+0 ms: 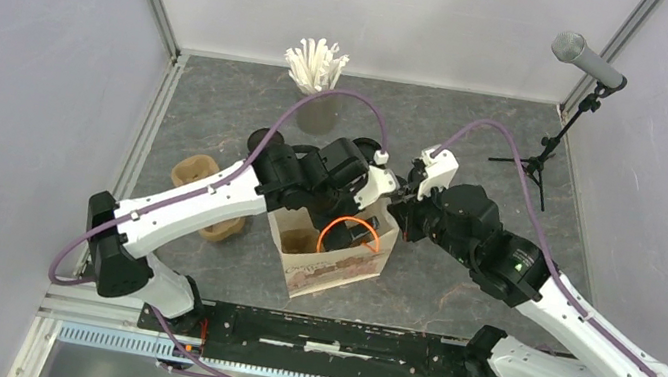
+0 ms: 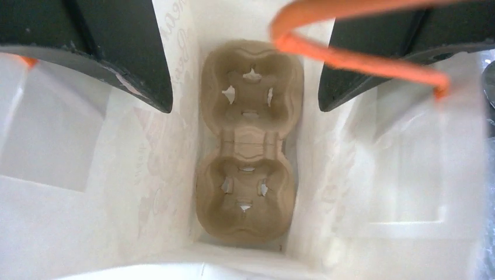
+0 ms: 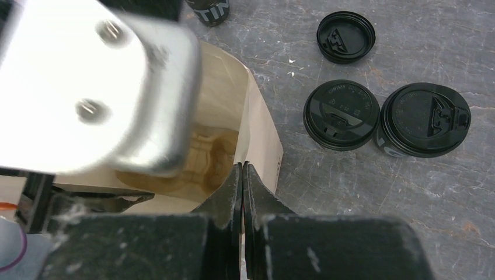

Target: Pack the takeout coffee

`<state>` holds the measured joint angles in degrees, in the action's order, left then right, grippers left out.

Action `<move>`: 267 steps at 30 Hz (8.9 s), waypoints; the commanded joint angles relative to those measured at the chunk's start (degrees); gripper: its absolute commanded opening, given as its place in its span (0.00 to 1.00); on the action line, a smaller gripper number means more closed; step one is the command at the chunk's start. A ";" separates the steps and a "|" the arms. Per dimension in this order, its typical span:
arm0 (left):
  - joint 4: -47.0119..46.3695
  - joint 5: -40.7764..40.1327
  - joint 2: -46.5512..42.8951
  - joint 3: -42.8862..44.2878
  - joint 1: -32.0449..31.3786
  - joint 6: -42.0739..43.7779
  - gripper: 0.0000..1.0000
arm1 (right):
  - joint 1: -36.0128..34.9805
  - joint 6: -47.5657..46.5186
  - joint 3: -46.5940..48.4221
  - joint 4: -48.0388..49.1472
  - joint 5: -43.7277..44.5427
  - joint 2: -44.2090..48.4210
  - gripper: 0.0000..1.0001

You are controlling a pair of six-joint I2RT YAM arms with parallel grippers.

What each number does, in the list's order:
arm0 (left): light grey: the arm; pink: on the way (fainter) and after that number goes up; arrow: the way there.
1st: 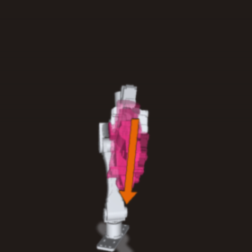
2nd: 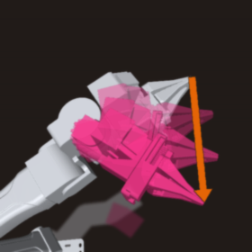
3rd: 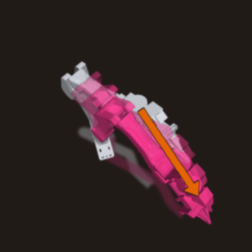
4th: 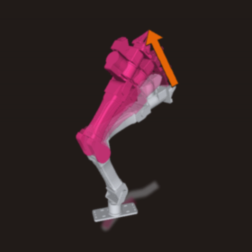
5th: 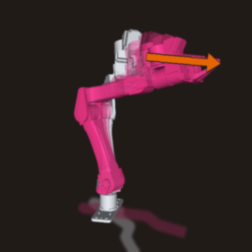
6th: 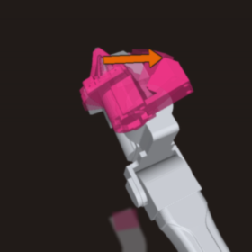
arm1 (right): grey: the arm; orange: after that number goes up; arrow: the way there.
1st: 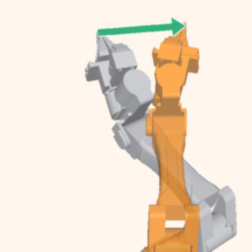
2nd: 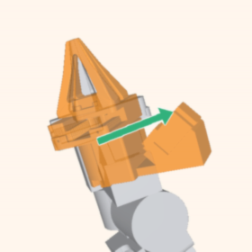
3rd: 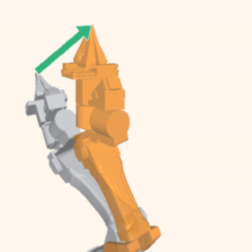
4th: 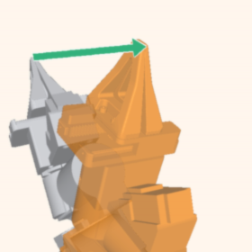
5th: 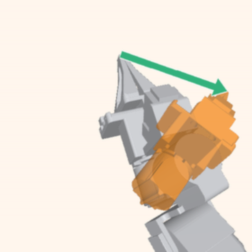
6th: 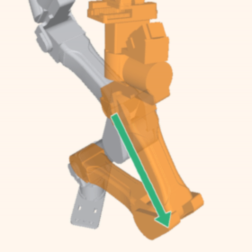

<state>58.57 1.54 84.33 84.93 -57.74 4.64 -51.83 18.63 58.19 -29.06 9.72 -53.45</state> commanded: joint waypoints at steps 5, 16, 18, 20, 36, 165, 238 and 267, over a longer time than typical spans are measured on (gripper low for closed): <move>-2.17 1.98 -7.97 4.18 -0.27 -10.70 1.00 | 0.02 1.03 -2.92 1.53 1.01 3.00 0.00; -7.54 -2.87 -17.95 -0.13 -0.20 -23.99 1.00 | 0.07 2.70 -0.04 0.39 2.73 1.82 0.00; -9.71 -2.95 -19.56 -0.27 -0.14 -24.84 1.00 | 0.07 2.88 -0.01 0.28 3.61 1.72 0.00; -11.53 -3.92 -21.11 -0.07 -0.23 -25.52 1.00 | 0.05 3.40 0.18 0.10 4.63 1.61 0.00; -7.05 -25.26 -35.88 -1.64 -0.17 -35.36 1.00 | 0.07 4.15 3.74 0.78 5.02 2.19 0.26; 7.84 -0.30 -25.03 -2.86 5.35 -53.57 0.62 | 0.68 -0.01 19.19 -10.36 12.97 -3.19 0.80; -8.78 14.06 -15.28 -0.77 28.55 -12.36 0.02 | 3.98 -23.99 33.20 -7.06 -8.84 -19.27 0.91; 6.58 13.93 -28.36 -9.52 28.53 -23.47 0.70 | -3.16 -23.64 26.94 7.86 -25.36 -19.27 0.00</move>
<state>59.88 16.19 54.81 74.85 -29.02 -18.33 -54.63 -6.79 82.63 -24.75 -17.76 -72.10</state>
